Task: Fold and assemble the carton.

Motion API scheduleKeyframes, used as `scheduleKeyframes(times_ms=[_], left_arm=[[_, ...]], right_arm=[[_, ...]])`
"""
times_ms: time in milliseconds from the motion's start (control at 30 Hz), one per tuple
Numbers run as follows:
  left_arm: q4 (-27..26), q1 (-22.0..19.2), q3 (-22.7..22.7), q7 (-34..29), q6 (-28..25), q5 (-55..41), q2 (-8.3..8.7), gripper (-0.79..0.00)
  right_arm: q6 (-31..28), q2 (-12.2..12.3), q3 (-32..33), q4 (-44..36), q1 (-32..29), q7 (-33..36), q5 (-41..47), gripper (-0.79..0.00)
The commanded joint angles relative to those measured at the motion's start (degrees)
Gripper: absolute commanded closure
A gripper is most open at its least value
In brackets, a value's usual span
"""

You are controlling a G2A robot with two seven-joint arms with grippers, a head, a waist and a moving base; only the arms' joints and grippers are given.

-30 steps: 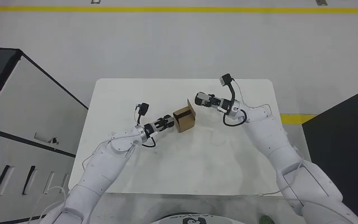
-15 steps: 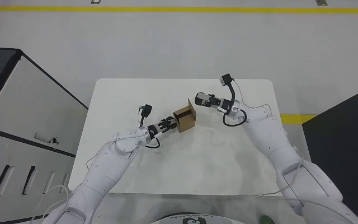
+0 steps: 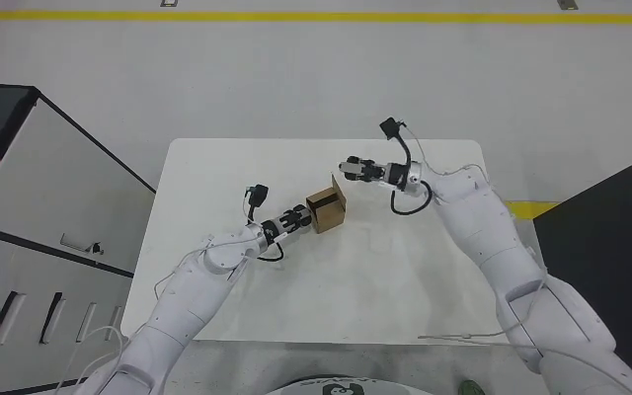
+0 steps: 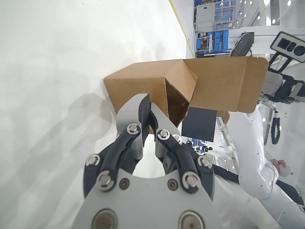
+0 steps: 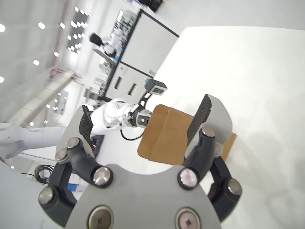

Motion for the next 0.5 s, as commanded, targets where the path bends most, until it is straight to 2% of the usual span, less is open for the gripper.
scheduleKeyframes(times_ms=[0,100,200,467], left_arm=[[0.0,0.0,0.0,0.0,0.0,0.0,0.0,0.0],[0.0,0.0,0.0,0.0,0.0,0.0,0.0,0.0],[0.0,0.0,0.0,0.0,0.0,0.0,0.0,0.0],[0.0,0.0,0.0,0.0,0.0,0.0,0.0,0.0]], right_arm=[[7.4,0.9,0.5,-4.0,0.4,3.4,-4.5,-0.785],[15.0,2.2,1.7,-10.7,0.1,5.9,-9.9,-0.785],[20.5,2.8,2.3,-14.8,-0.5,9.1,-10.6,-0.785],[20.5,2.8,2.3,-14.8,-0.5,9.1,-10.6,-0.785]])
